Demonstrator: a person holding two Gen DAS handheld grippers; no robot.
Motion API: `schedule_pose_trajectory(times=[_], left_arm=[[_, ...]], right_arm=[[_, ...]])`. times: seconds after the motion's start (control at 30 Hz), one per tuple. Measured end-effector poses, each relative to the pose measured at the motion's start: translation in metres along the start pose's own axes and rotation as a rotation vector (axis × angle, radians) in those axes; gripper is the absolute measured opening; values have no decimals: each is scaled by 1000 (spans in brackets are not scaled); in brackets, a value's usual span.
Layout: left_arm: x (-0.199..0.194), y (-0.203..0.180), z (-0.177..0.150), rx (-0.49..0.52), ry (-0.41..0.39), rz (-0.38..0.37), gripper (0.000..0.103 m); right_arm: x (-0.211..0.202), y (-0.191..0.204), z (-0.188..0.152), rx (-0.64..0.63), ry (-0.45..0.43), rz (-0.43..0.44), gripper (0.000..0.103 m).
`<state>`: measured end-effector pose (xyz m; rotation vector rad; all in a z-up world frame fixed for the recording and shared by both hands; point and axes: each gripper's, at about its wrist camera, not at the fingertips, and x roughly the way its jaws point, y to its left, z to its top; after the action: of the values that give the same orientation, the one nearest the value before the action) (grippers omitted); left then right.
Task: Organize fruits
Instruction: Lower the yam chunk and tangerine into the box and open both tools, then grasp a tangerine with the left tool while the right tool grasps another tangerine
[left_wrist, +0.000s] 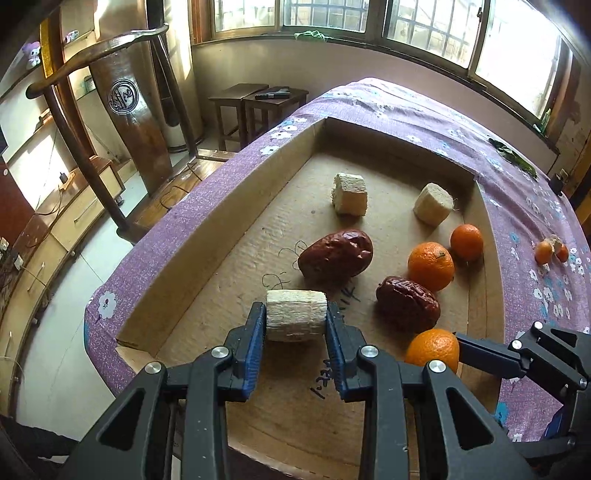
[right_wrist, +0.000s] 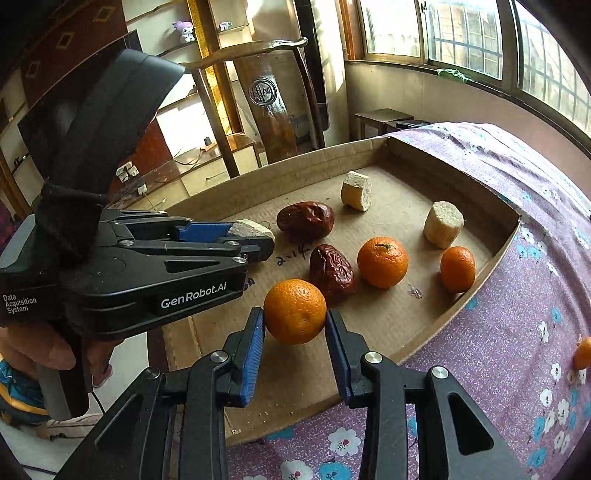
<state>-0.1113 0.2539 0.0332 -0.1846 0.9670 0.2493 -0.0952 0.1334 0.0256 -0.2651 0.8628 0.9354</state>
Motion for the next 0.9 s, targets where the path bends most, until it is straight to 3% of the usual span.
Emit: schedule_pose_trajectory(times=[0.1,0.17,0.27,0.33,0.57,0.9], left_arm=[[0,-1,0,0,-2,6,40],[-3,-4,0,6,-16,5,54],[-12,-8,1,15,-49,15,67],[-18,-12,3,17,-69,10,72],[-35,-44,7,58,-109,-29,82],[-40,-124,10,161,-97,-136,86]], right_arm=[[-1,0,0,1,-1,-6,39],[-5,-1,-1,1,-15,-7,40],[-18,-5,-3,21,-54,4,52],[-28,-9,-5,27,-73,-5,54],[-61,-41,-21,124,-123,-72,57],[-117,-105,-64,285,-173,-213,63]])
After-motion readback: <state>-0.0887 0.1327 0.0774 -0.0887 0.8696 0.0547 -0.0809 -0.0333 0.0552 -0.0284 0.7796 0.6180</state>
